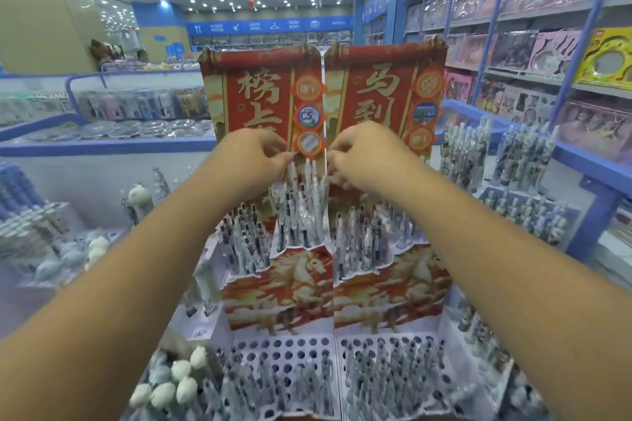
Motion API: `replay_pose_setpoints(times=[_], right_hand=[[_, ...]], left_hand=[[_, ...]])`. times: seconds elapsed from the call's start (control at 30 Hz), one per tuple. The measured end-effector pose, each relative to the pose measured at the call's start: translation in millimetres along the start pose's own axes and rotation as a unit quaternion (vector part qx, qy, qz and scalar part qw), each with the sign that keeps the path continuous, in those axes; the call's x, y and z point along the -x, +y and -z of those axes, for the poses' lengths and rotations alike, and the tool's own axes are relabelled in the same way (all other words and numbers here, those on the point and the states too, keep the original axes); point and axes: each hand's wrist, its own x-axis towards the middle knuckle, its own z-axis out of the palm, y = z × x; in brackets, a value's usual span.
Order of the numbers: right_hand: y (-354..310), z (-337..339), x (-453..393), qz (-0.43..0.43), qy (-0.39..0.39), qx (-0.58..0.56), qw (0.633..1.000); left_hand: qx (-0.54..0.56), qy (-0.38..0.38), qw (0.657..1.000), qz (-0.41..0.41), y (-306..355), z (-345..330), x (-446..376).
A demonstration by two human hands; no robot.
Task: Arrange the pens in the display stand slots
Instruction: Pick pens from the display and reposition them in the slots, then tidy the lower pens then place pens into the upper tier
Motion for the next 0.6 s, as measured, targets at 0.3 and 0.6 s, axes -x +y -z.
replay_pose_setpoints(times=[0.3,0.6], right_hand=[[31.8,-29.2,124.5,0.08,-0.024,-0.169,0.982],[38.4,-101.7,165.0,0.048,-0.21,-0.083,0.973]], left_hand=[[0.08,0.128,0.988,0.019,-23.2,-4.5,147.0],[-0.003,-0.099,0.993,0.069,-81.8,-41.7,207.2]])
